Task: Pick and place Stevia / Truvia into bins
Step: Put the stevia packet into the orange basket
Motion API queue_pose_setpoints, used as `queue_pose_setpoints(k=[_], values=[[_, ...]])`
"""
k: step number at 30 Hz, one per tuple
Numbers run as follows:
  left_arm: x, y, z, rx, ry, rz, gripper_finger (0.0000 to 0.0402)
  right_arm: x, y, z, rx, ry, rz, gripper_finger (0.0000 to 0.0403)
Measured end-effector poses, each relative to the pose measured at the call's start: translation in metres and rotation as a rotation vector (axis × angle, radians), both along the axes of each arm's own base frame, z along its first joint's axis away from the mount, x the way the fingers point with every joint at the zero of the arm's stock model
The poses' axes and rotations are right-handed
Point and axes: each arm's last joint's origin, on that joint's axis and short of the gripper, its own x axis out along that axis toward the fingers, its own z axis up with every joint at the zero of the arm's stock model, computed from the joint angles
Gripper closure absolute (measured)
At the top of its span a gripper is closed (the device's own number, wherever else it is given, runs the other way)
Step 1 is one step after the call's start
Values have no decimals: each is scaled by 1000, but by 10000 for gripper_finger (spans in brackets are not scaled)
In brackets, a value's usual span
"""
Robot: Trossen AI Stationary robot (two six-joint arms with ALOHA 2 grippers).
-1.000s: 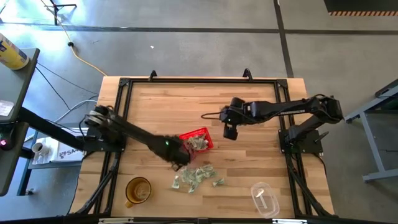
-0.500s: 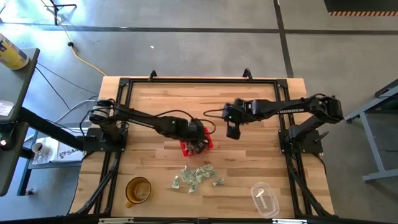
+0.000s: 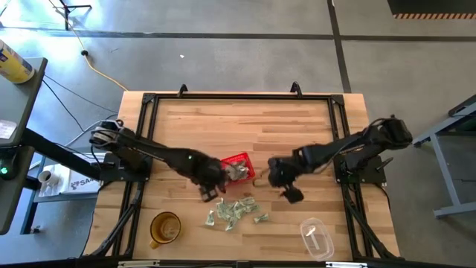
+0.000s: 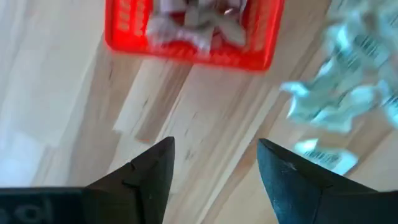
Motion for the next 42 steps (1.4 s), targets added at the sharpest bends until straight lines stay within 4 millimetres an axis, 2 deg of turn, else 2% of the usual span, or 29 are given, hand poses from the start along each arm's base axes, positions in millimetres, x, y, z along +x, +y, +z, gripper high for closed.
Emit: queue_pose_setpoints(k=[5,10,16,21,24,30,36,38,42], values=[[-16,-12,1,53,88,-55,160,12,36,-17,18,-112,80,92],[-30,-21,6,122,129,-103,170,21,76,-35,71,-69,-5,92],[-54,-12,6,181,145,-110,168,22,106,-57,-2,-18,-140,92],[-65,-8,2,168,141,-105,170,27,110,-62,-13,-17,-298,97],[-66,-8,0,166,153,-102,169,26,108,-63,-19,-3,-319,125],[-65,-9,0,152,153,-103,170,19,107,-65,-37,79,-293,251],[-64,-8,0,170,140,-107,170,17,107,-66,-15,122,-179,383],[-64,-8,0,170,136,-99,170,17,104,-64,-19,126,-184,395],[-63,-8,0,163,124,-72,170,14,100,-59,-77,106,-184,350]])
